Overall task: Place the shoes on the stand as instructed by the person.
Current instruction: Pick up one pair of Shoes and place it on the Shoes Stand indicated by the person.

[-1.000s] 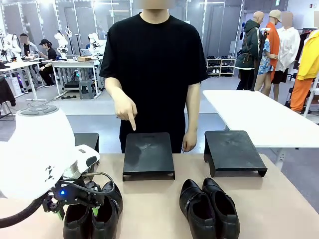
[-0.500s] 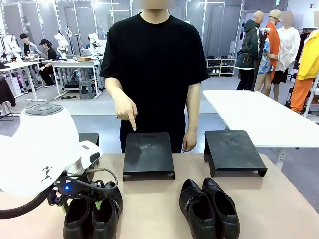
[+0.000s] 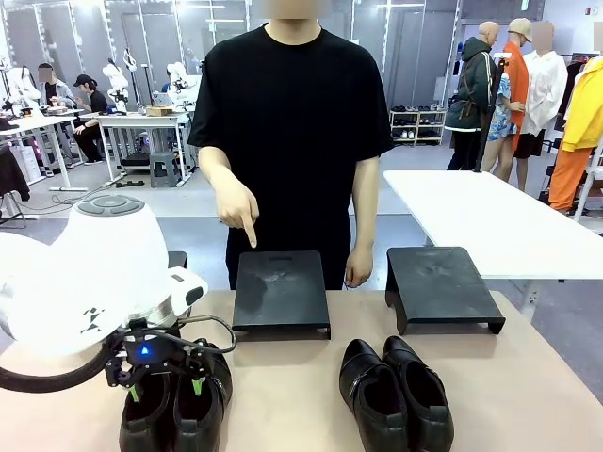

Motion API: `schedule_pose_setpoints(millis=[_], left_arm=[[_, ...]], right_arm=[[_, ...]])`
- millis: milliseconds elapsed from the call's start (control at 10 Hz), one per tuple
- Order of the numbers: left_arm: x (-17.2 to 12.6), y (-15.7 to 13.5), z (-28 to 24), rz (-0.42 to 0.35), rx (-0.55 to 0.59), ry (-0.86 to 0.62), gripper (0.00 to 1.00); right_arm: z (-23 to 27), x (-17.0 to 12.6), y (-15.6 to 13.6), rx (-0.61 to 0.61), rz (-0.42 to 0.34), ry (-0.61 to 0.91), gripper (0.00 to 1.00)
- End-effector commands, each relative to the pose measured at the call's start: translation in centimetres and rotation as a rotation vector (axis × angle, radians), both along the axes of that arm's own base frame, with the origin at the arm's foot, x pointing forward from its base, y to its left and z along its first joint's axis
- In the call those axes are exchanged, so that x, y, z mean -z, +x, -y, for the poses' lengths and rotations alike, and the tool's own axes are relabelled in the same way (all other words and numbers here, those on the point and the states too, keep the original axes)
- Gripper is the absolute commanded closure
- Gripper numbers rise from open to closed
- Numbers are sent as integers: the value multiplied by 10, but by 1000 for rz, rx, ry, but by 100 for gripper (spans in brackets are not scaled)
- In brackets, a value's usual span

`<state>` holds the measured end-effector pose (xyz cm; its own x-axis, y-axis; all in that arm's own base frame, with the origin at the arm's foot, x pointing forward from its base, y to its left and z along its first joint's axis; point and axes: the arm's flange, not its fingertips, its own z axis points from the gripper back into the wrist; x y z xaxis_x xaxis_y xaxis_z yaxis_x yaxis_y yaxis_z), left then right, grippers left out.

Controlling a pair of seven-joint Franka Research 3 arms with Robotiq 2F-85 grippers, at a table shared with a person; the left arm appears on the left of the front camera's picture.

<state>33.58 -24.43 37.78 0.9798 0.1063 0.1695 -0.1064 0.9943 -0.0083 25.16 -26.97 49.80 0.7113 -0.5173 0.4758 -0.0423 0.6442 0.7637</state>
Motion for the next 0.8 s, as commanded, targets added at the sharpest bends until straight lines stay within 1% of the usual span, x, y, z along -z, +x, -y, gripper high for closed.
schedule_pose_setpoints(millis=[0,100,200,300,400,500,700], left_arm=[[8,5,7,-6,-23,-4,0],[10,5,7,-15,-23,-13,0],[11,5,8,-16,-22,-11,2],[11,6,8,-14,-29,-2,41],[12,6,7,-16,-35,6,62],[15,5,7,-30,-29,11,100],[17,5,7,-43,-20,8,100]], right_arm=[[1,1,-1,1,4,7,0],[1,1,-1,1,4,7,0],[1,1,-1,1,4,7,0],[1,1,-1,1,4,7,0],[1,1,-1,1,4,7,0],[1,1,-1,1,4,7,0],[1,1,-1,1,4,7,0]])
